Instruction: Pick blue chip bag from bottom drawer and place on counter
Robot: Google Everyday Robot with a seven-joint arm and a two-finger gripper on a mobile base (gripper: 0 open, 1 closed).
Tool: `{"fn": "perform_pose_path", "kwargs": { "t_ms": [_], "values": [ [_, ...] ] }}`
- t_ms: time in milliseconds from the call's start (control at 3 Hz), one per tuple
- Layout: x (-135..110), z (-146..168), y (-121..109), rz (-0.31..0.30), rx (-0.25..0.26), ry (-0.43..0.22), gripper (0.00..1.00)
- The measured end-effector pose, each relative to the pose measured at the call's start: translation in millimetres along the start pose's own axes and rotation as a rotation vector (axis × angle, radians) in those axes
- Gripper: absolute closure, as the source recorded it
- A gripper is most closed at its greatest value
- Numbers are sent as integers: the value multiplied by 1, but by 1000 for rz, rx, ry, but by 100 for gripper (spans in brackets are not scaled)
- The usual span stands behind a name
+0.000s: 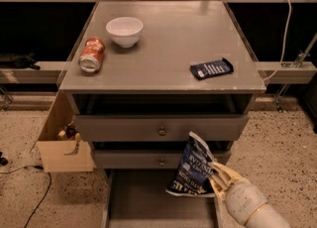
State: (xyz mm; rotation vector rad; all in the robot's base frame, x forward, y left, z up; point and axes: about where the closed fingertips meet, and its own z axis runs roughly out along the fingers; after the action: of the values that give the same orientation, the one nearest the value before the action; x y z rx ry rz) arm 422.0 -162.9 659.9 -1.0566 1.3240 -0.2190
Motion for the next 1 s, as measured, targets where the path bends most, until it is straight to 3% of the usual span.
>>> {"fn": "perform_pose_path", "kwargs": {
  "t_ms": [333,667,1000],
  "values": [
    [-9,18,-24,-25,7,-15,100],
    [-21,46,-72,-69,11,-26,100],
    [-46,82,-166,-146,54,-32,100]
  ]
}}
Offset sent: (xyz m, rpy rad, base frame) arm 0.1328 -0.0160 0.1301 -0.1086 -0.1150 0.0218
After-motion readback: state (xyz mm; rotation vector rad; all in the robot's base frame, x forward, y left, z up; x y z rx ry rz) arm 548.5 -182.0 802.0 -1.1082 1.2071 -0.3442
